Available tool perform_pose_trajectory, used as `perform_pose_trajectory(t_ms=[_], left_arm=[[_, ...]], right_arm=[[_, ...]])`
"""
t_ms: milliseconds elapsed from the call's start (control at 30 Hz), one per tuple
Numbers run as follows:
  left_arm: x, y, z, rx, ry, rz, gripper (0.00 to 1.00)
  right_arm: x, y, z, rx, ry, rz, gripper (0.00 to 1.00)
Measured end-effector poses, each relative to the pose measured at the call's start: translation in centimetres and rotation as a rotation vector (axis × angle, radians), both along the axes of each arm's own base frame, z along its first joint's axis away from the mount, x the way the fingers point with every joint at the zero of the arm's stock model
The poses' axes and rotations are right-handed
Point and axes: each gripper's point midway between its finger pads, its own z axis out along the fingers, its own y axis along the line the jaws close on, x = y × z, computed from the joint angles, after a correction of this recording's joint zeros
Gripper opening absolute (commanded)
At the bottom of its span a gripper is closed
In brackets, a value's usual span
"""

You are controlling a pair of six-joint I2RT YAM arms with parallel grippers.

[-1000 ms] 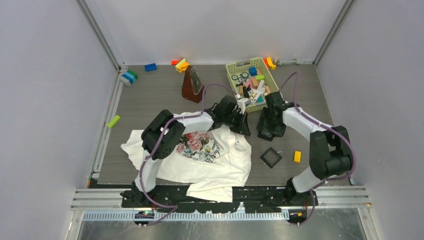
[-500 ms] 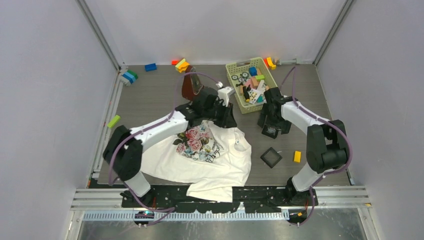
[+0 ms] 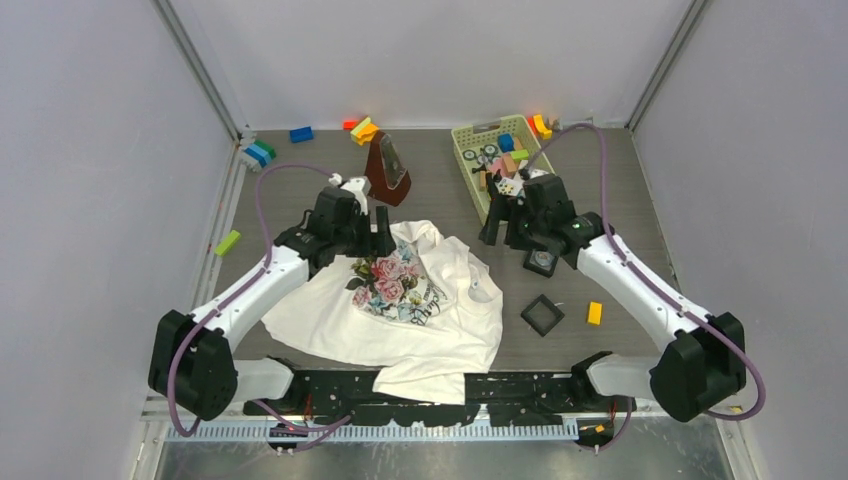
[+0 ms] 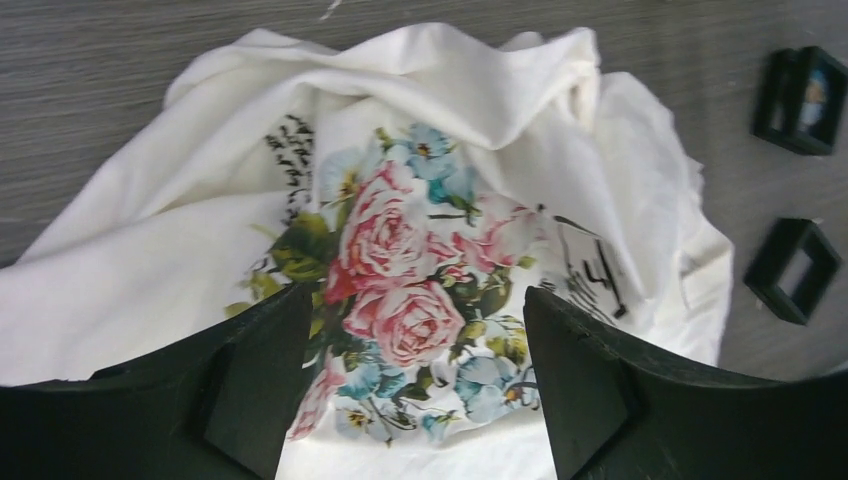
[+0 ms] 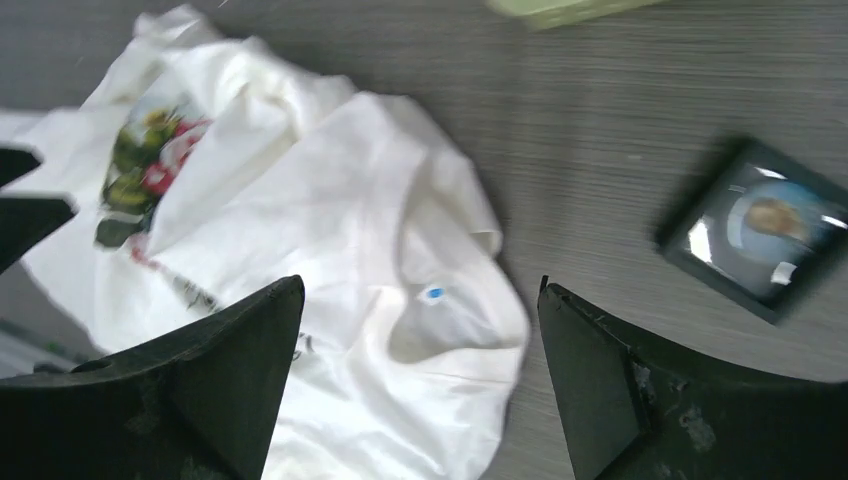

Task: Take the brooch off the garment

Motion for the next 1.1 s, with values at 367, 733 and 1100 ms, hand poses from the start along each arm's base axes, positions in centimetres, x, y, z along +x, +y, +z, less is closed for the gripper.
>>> perform_pose_trajectory(t_ms=[367, 733, 1100], left_arm=[[-0.6, 4.7, -4.5, 0.199, 0.055, 0.14, 0.69], [2.3, 7.4, -10.3, 0.045, 0.237, 0.247, 0.0], [7.7, 10.4, 8.9, -0.089, -0.209, 0.351, 0.0]], right_arm=[[-2.7, 13.1, -5.0, -0.043, 0.036, 0.417, 0.87], [3.5, 14.9, -3.8, -0.155, -0.048, 0.284, 0.06], [10.8, 11.8, 12.1, -0.121, -0.309, 0.055, 0.01]])
